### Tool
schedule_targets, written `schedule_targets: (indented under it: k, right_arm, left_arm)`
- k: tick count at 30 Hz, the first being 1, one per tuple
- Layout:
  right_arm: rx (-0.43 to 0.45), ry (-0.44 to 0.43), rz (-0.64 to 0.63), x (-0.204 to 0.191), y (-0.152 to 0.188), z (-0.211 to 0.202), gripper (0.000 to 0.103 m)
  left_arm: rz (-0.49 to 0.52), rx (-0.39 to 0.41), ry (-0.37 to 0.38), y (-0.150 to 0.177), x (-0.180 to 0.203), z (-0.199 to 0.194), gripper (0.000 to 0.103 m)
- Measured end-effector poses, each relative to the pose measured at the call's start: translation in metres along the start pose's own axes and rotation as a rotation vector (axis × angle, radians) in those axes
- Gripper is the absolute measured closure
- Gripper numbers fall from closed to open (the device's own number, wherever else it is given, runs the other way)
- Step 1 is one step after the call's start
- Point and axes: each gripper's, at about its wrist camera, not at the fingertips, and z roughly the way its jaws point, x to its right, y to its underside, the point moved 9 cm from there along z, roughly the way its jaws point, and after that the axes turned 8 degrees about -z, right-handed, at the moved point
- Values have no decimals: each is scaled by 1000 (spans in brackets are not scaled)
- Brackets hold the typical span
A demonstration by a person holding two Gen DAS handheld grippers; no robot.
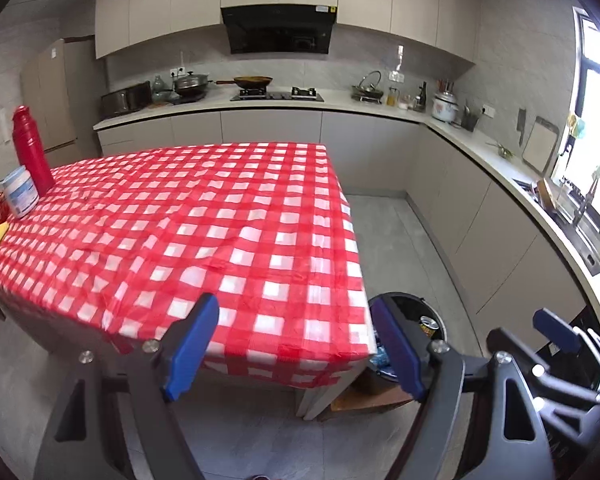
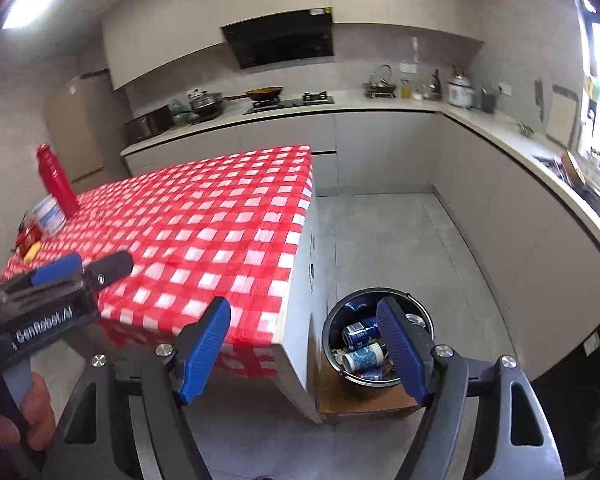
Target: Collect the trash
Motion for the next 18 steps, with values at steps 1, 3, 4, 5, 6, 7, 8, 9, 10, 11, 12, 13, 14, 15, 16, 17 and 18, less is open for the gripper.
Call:
schedule_targets:
  k: [1, 3, 4, 5, 6, 7, 8, 9, 10, 11, 12, 13, 14, 15, 16, 17, 18]
  right_arm:
    - [-3, 8, -10, 4, 5, -4, 26]
    - [-19, 18, -13, 9, 16, -10, 26]
    - [-18, 19, -5, 15, 23, -16, 26]
    - [-16, 27, -2, 20, 28, -20, 25]
    - [-20, 35, 2, 25, 33, -22, 25]
    - [-27, 42, 9, 31, 38, -24, 25]
    - [-34, 43, 22, 36, 43, -26, 25]
    - [-39, 39, 38, 40, 47, -27, 25]
    - [-39, 30, 53, 43, 51, -29, 25]
    - [-36, 28, 61, 45, 54, -31, 25]
    - [-35, 36, 62, 47, 56, -32, 25]
    - [-40, 46, 60, 49, 58, -33, 25]
    - [-42, 47, 60, 51, 60, -33, 25]
    - [-42, 50, 62, 52, 61, -34, 25]
    - [-40, 55, 63, 53, 61, -35, 25]
    - [-37, 62, 62, 54, 60, -34, 25]
    - [-40, 72, 62, 55, 60, -34, 25]
  left_arm:
    - [0, -6, 0, 5, 3, -2, 23]
    - [18, -19, 6, 16, 15, -5, 23]
    - [30, -20, 1, 21, 19, -7, 23]
    - [39, -23, 4, 26, 25, -8, 23]
    - [40, -24, 11, 30, 29, -10, 23]
    - [41, -29, 17, 34, 33, -10, 23]
    - [49, -41, 24, 39, 38, -10, 23]
    - [57, -50, 28, 43, 42, -10, 23]
    - [62, -55, 30, 46, 46, -10, 23]
    - [62, -60, 37, 48, 48, -10, 23]
    - [65, -71, 44, 50, 51, -9, 23]
    - [67, -76, 50, 52, 53, -9, 22]
    - [72, -75, 58, 53, 55, -10, 22]
    - [76, -64, 62, 54, 57, -12, 22]
    - [74, -51, 73, 53, 58, -14, 23]
    - [71, -47, 77, 53, 59, -15, 23]
    - [65, -56, 81, 53, 58, -15, 23]
